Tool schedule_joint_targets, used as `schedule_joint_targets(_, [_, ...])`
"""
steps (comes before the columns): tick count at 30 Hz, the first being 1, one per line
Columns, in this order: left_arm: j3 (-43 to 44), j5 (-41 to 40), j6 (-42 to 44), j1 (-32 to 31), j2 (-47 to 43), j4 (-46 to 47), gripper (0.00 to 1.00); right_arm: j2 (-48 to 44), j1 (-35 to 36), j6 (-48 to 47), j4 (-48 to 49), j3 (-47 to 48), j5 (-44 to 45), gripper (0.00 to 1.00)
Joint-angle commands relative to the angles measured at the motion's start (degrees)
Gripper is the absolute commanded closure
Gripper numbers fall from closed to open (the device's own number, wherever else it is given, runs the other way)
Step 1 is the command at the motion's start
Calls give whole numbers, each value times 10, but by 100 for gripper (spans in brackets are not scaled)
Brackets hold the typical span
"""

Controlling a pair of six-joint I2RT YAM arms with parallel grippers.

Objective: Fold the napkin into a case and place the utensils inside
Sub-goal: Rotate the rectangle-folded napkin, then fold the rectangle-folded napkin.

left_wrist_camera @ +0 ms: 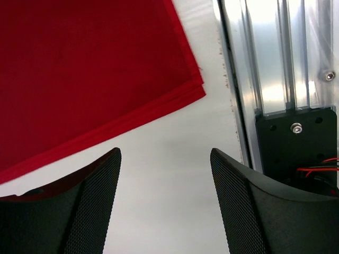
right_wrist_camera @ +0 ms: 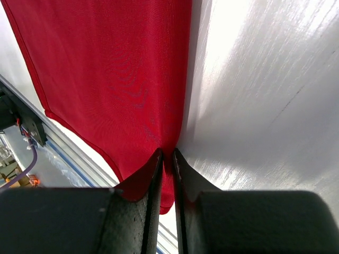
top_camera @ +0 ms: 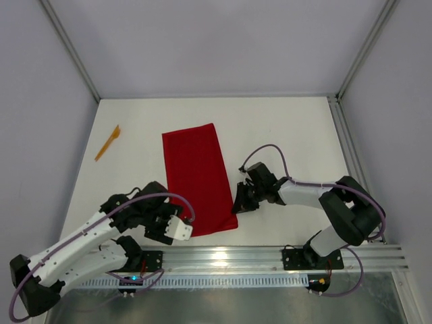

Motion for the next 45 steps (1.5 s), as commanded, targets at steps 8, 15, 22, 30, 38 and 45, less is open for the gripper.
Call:
schedule_joint_targets(8, [-174,29,144,-70,27,215,27,-20,5,-10,-2,-6,-14,80])
schedule_joint_targets(15, [-196,29,137,-71,94,304,30,-1,5,-13,-1,-3,-21,80])
schedule_joint_targets(22, [-236,31,198,-71,61,284,51,-5,4,-22,-16,7,-17,80])
schedule_joint_targets(30, [-203,23,153,-70,79,262,79,-23,5,-47,-46,23,-9,79])
schedule_joint_targets(38, [-196,24,92,-70,-46,207,100,-183,4,-151,-101,56,25,45])
schedule_joint_targets(45, [-187,-3,-3,-70,-124,197,100,-368,25,-367,-53,10,15,35])
